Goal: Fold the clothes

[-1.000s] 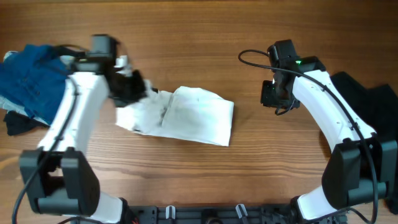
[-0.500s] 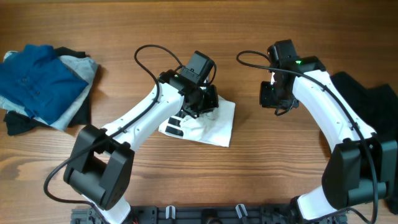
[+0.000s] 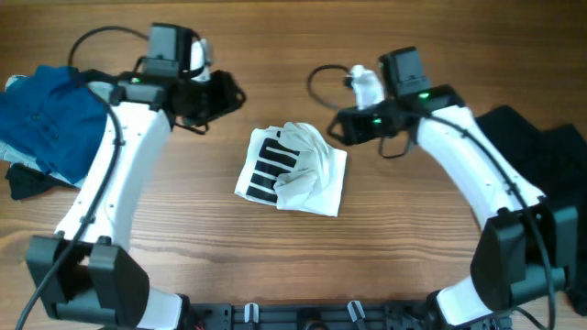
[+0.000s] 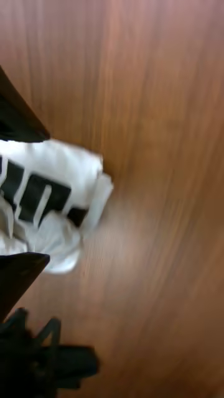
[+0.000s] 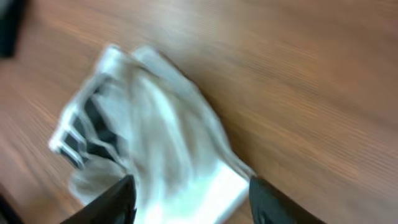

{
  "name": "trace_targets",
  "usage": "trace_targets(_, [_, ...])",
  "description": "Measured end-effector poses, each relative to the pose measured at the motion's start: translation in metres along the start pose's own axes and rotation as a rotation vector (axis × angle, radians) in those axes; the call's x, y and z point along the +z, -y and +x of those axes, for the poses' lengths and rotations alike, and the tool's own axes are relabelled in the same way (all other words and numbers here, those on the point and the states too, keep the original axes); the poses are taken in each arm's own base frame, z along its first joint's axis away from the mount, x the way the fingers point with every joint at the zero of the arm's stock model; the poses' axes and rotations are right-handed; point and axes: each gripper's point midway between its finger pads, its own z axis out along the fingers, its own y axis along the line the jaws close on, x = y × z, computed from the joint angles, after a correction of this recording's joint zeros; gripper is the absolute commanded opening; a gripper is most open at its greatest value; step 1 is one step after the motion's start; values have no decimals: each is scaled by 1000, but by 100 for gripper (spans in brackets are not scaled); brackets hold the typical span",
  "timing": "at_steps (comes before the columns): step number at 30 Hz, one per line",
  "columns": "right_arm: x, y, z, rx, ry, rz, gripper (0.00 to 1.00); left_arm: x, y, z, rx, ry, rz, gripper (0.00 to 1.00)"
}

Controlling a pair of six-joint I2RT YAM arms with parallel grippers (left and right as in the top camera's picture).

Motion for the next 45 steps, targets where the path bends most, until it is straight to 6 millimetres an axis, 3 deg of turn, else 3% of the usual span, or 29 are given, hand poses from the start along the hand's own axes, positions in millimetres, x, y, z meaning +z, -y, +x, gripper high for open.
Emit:
trace_targets(2, [15, -37, -8, -132, 24, -24, 71, 9, -17, -1, -39, -26, -32, 61])
trace_targets(4, [23, -53, -10, -182, 28, -32, 65, 28, -28, 6, -60, -80, -58, 63])
trace_targets(5, [36, -63, -8, -214, 18, -27, 64, 38, -33, 12, -68, -112, -72, 63])
trace_targets(7, [61, -46, 2, -187, -35, 47, 50, 57, -38, 25, -75, -177, -94, 65])
trace_targets(8, [73, -31, 10, -159, -71, 98, 22, 65, -36, 31, -69, -204, -97, 67])
trace_targets(9, [79, -22, 16, -133, -93, 134, 8, 77, -34, 42, -57, -244, -104, 68])
trace_targets(10, [83, -11, 23, -103, -123, 177, 4, 88, -31, 51, -44, -277, -112, 68])
trace_targets(12, [79, 7, 38, -11, -177, 264, 4, 101, -28, 65, -25, -323, -124, 68])
trace_targets(17, [49, 60, 65, 282, -236, 487, 19, 130, -30, 96, 1, -424, -159, 67])
trace_targets(19, [36, 73, 74, 359, -260, 529, 31, 137, -30, 102, 7, -443, -163, 67])
trace_targets(22, [26, 78, 88, 393, -309, 565, 39, 138, -28, 103, 14, -440, -159, 67])
trace_targets(24, [23, 78, 94, 422, -330, 584, 38, 139, -28, 103, 15, -438, -158, 67])
trace_targets(28, [-9, 86, 132, 562, -469, 686, 38, 139, -28, 102, 16, -437, -157, 67])
trace_targets(30, [-19, 92, 141, 602, -497, 719, 35, 139, -28, 102, 16, -436, -156, 68])
trace_targets(32, [-15, 88, 138, 581, -497, 681, 36, 139, -28, 102, 16, -436, -157, 68])
trace_targets(35, [-10, 63, 101, 471, -358, 485, 51, 139, -28, 102, 16, -436, -157, 68])
trace_targets(37, [-18, 19, 51, 298, -172, 270, 53, 139, -28, 102, 16, -435, -157, 68])
trace_targets(39, [-21, -12, 39, 204, -129, 178, 52, 139, -28, 102, 16, -436, -157, 68])
trace_targets(42, [-1, -40, 47, 131, -182, 108, 47, 139, -28, 102, 16, -435, -157, 68])
trace_targets(43, [17, -48, 58, 117, -241, 90, 43, 139, -28, 102, 16, -436, -157, 68])
trace_targets(45, [34, -51, 69, 125, -298, 86, 39, 139, -28, 102, 16, -435, -157, 68])
